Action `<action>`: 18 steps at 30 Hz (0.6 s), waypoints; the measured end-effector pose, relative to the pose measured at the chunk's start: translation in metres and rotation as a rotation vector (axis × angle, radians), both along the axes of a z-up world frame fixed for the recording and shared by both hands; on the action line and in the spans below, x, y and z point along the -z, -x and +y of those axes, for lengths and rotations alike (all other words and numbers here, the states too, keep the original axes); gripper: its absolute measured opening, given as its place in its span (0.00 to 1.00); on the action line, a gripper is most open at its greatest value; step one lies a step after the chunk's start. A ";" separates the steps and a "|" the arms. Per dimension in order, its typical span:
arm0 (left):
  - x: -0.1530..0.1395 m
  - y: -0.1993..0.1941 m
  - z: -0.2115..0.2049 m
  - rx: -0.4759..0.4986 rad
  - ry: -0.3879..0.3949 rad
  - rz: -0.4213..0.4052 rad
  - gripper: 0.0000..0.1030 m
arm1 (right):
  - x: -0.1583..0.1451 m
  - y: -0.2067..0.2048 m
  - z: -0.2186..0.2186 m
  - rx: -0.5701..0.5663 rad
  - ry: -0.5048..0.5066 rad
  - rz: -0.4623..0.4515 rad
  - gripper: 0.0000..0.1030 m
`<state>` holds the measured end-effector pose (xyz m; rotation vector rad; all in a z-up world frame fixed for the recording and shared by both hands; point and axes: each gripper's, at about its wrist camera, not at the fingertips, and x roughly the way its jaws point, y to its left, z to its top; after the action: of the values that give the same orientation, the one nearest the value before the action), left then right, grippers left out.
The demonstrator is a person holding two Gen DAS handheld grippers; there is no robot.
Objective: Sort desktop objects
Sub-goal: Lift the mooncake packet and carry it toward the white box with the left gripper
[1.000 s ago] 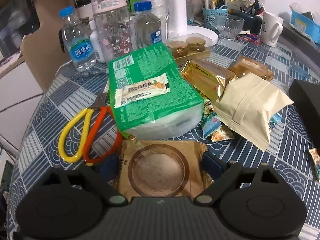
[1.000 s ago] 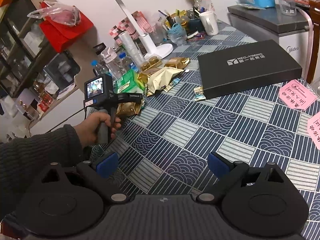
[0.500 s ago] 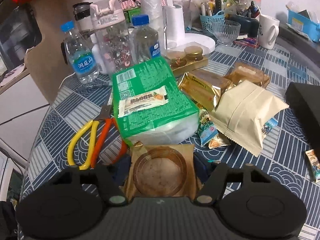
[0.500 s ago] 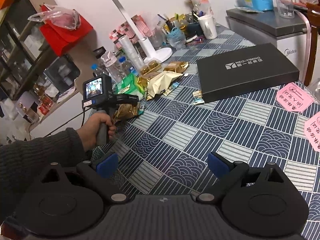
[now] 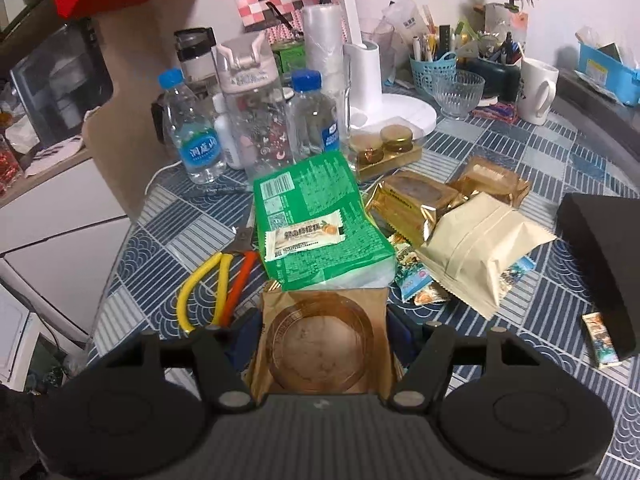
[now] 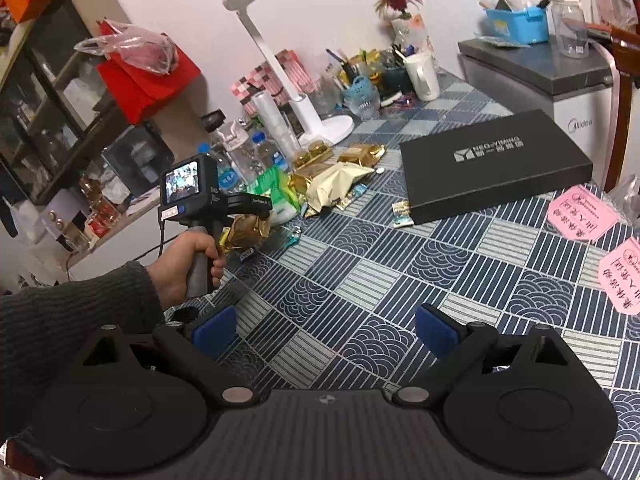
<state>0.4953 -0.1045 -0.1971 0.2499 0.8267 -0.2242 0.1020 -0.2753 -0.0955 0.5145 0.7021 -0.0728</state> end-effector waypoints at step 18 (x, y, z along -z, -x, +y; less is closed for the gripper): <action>-0.056 0.092 -0.003 0.015 0.015 -0.016 0.77 | -0.052 0.073 0.024 -0.017 0.068 -0.073 0.94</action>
<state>0.4029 -0.1073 -0.1415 0.2434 0.8072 -0.2427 0.0289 -0.2514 -0.0438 0.4436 0.6300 -0.0620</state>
